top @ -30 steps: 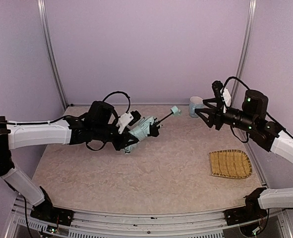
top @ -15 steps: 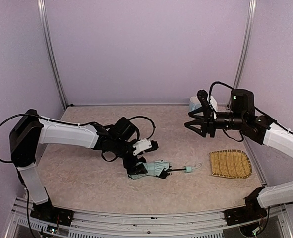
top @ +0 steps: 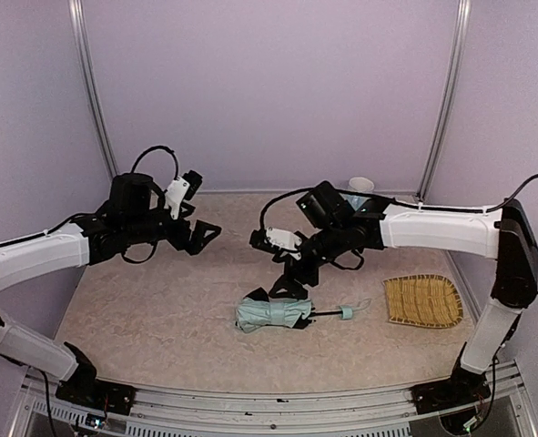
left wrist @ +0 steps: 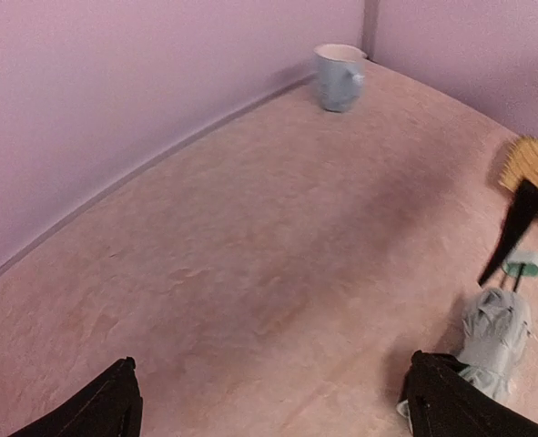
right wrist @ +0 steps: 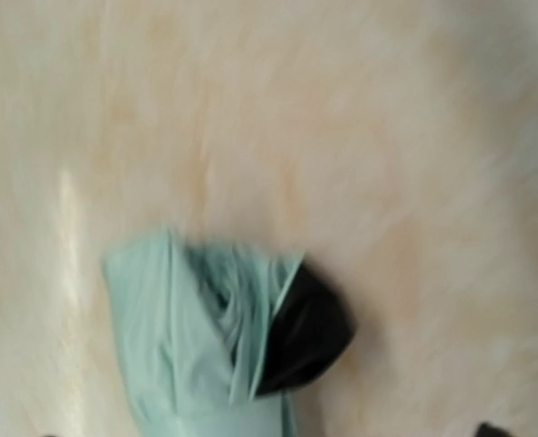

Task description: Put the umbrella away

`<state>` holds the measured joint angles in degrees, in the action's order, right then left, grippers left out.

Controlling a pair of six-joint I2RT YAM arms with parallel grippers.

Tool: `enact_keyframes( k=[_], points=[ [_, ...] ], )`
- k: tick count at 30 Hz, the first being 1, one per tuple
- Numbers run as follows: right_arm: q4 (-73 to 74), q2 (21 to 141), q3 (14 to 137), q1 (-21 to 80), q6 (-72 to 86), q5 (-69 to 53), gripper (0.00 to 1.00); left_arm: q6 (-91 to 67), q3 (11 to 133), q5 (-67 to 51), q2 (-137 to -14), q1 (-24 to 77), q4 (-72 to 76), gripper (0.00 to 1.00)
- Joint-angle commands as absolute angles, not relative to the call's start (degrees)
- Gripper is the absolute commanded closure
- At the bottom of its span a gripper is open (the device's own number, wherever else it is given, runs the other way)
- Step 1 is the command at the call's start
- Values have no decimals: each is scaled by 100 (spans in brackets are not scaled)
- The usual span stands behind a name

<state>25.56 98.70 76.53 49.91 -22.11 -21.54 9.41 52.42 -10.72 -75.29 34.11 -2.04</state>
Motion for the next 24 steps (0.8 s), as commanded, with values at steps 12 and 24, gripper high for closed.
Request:
enact_keyframes(
  k=[12, 24],
  points=[
    [5031, 12527, 9534, 5747, -2632, -775, 21, -938, 5054, 3195, -6437, 3085, -553, 1],
    [4881, 12395, 11196, 5780, -2701, -365, 97, -764, 4850, 4365, -6305, 3072, -583, 1]
  ],
)
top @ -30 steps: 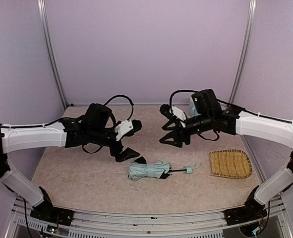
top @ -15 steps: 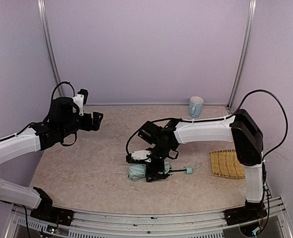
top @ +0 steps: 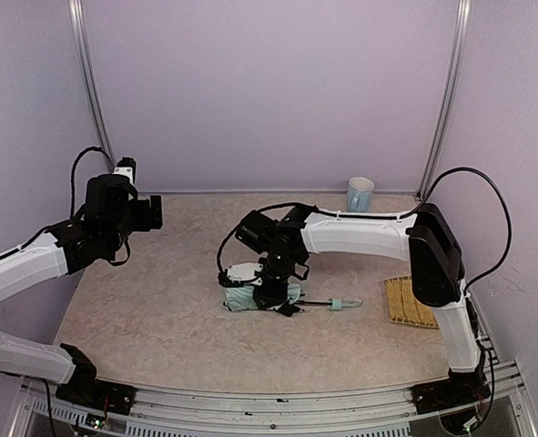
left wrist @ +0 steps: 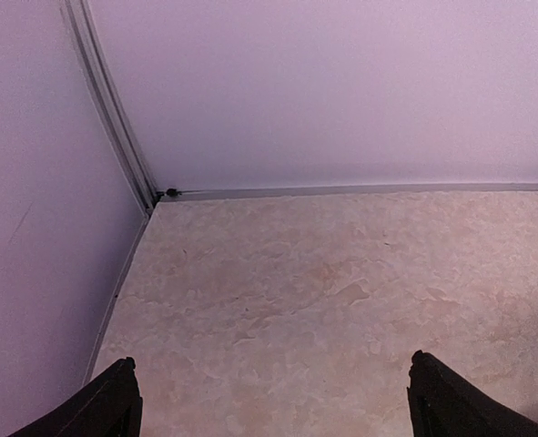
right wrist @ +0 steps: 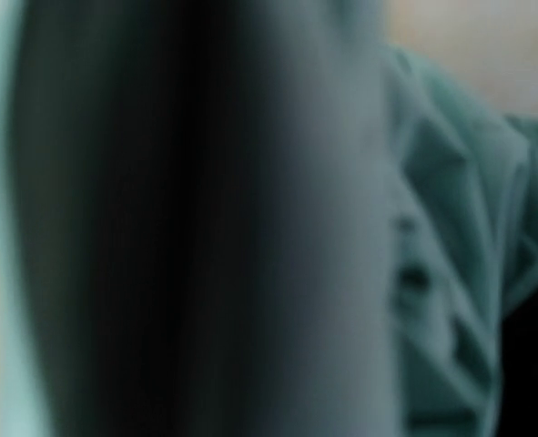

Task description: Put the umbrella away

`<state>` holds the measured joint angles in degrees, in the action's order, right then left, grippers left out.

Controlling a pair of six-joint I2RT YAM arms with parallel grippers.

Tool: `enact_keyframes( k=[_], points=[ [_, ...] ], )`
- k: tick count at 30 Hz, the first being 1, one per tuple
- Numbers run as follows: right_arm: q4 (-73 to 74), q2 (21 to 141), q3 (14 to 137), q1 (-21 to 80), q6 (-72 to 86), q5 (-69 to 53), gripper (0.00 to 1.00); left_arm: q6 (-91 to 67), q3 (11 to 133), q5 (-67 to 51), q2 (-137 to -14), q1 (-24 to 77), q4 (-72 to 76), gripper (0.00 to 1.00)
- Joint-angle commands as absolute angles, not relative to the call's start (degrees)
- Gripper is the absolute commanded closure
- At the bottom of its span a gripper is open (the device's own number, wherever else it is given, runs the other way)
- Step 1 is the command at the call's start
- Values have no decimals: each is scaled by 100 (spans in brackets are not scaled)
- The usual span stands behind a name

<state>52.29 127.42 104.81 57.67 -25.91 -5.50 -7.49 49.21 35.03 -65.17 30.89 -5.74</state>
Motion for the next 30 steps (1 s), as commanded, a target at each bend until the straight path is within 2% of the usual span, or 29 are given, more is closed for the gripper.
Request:
enact_keyframes(
  k=[1, 4, 7, 12, 15, 20, 25, 30],
  points=[
    [4644, 12226, 11421, 5742, -2697, -409, 97, -754, 4810, 4504, -6215, 3070, -550, 1],
    [3540, 11710, 11655, 5534, -2519, -867, 98, -755, 4662, 4762, -5934, 3073, -399, 1],
    [1585, 10921, 11257, 5322, -2171, -1663, 100, -701, 4502, 4729, -5641, 3071, -216, 1],
    [-3159, 9358, 8575, 5016, -1190, -2533, 100, -666, 4413, 4707, -5435, 3083, -86, 1],
    [-5067, 9050, 7231, 4902, -885, -2426, 100, -738, 4403, 4654, -5429, 3085, -56, 1],
    [-6420, 9411, 5892, 4707, -287, -2372, 100, -894, 4436, 4416, -5563, 3106, 35, 1],
    [-7761, 10666, 4646, 4668, 206, -1991, 100, -1038, 4526, 4241, -5794, 3146, 78, 1],
    [-7120, 11629, 4561, 4613, 627, -2058, 100, -930, 4672, 4527, -6001, 3305, -8, 1]
  ],
)
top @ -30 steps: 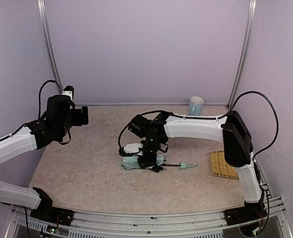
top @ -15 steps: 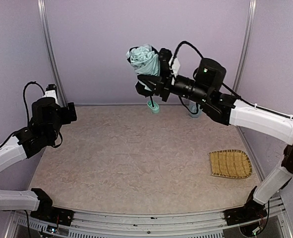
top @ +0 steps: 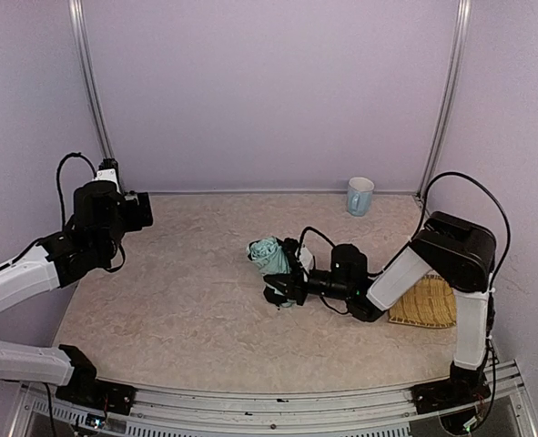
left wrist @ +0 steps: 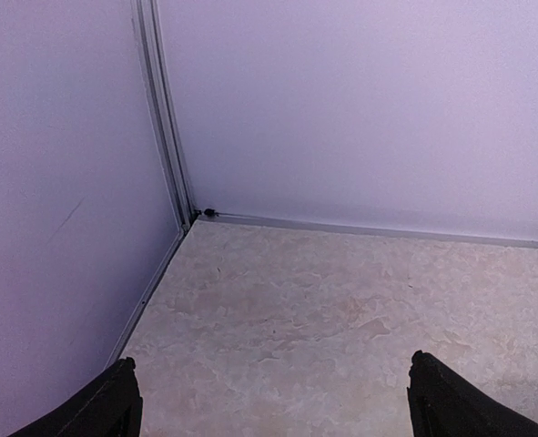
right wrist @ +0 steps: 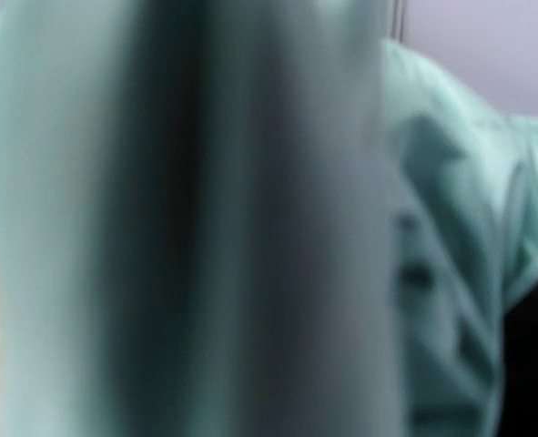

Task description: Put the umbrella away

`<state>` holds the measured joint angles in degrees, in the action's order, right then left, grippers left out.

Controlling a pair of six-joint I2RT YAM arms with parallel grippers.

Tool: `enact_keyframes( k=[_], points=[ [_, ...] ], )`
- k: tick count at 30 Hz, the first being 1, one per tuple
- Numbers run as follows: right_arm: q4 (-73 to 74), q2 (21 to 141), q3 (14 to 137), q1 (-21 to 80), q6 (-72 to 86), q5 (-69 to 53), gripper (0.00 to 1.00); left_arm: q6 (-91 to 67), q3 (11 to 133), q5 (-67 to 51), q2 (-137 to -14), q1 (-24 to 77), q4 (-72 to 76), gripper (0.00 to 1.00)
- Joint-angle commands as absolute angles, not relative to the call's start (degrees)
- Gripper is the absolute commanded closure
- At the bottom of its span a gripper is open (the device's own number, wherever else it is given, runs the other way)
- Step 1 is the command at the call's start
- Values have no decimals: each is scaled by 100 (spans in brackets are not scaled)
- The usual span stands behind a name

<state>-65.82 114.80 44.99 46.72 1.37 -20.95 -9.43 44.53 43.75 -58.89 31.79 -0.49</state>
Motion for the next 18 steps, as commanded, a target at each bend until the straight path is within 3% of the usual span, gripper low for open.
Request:
enact_keyframes(
  k=[1, 7, 12, 18],
  points=[
    [-6985, 11659, 4552, 4602, 625, -2048, 100, -892, 4694, 4585, -6024, 3344, -11, 1],
    [-6068, 11014, 4703, 4561, 226, -1881, 100, -756, 4692, 4747, -6140, 3499, 51, 1],
    [-2888, 10207, 6084, 4548, -271, -839, 100, -714, 4732, 4992, -6313, 3636, 33, 1],
    [415, 9976, 7376, 4531, -773, 1807, 100, -657, 4863, 5423, -6569, 3792, -154, 1]
  ],
)
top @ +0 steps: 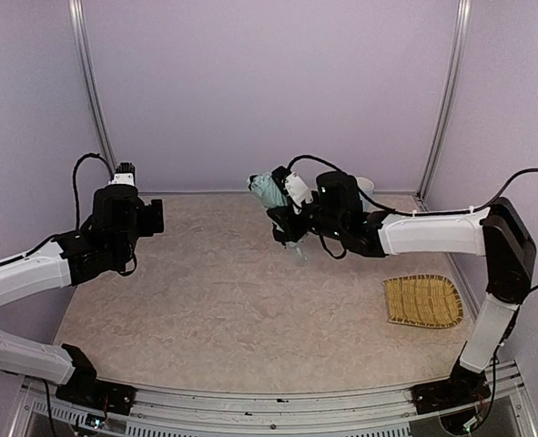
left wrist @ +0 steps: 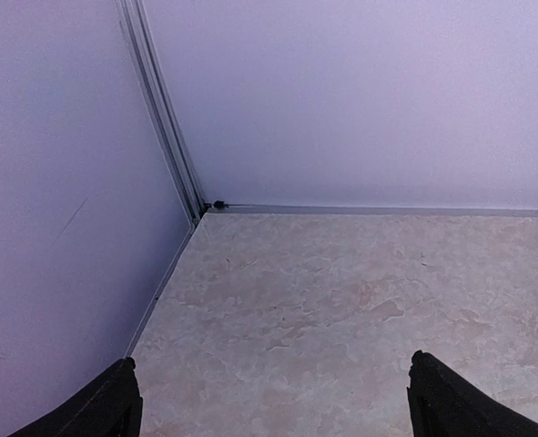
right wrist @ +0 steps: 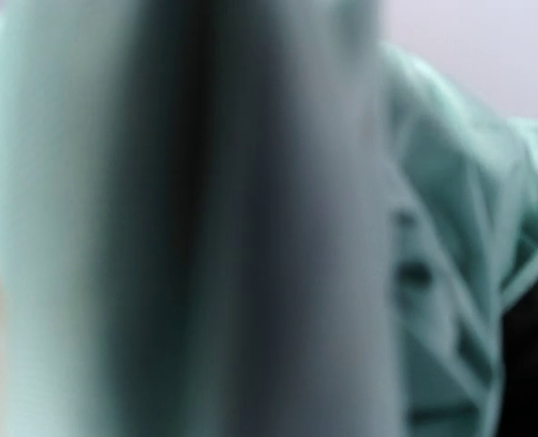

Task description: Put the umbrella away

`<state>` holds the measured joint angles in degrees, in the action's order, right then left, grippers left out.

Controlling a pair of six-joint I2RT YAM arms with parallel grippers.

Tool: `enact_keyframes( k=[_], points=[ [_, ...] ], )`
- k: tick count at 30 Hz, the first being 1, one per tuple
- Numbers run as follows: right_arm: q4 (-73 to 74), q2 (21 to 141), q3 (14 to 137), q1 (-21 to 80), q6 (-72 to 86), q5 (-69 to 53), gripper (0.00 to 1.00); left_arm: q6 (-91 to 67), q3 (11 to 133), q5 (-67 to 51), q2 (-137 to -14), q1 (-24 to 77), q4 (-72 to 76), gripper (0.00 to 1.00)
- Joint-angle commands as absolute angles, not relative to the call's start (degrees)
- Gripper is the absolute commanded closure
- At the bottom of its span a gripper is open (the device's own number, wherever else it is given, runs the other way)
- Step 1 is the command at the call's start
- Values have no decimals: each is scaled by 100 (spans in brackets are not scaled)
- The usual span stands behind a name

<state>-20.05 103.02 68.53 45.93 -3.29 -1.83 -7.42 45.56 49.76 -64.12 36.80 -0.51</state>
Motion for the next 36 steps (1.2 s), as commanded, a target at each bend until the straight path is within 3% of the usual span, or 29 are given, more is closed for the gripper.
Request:
enact_keyframes(
  k=[1, 7, 13, 15, 17, 19, 20, 21, 22, 30, 36],
  points=[
    [792, 9988, 7469, 4527, -803, 2229, 100, -681, 4909, 5512, -6626, 3823, -184, 1],
    [2687, 10423, 8023, 4302, -472, 3471, 100, -636, 5131, 5827, -6989, 4017, -360, 1],
    [4044, 11513, 8897, 4176, 77, 2943, 99, -647, 5183, 5924, -7143, 4130, -512, 1],
    [4346, 12014, 9304, 4170, 145, 2690, 90, -636, 5169, 5945, -7140, 4139, -554, 1],
    [4635, 12423, 9682, 4175, 199, 2319, 79, -623, 5158, 5960, -7124, 4150, -591, 1],
    [4773, 12647, 9964, 4187, 168, 1695, 59, -591, 5133, 5981, -7096, 4165, -612, 1],
    [4719, 12642, 10022, 4196, 119, 1352, 41, -575, 5122, 5981, -7085, 4174, -614, 1],
    [4565, 12558, 10007, 4201, 60, 986, 4, -554, 5107, 5985, -7072, 4175, -615, 1],
    [4399, 12389, 9953, 4213, 22, 661, 0, -534, 5096, 5984, -7062, 4175, -611, 1],
    [3363, 10728, 9257, 4069, -254, -991, 0, -443, 5044, 5959, -7104, 4184, -513, 1],
    [2740, 9836, 8379, 3277, -255, -1373, 0, -370, 5030, 5834, -7149, 4163, -430, 1]
  ],
)
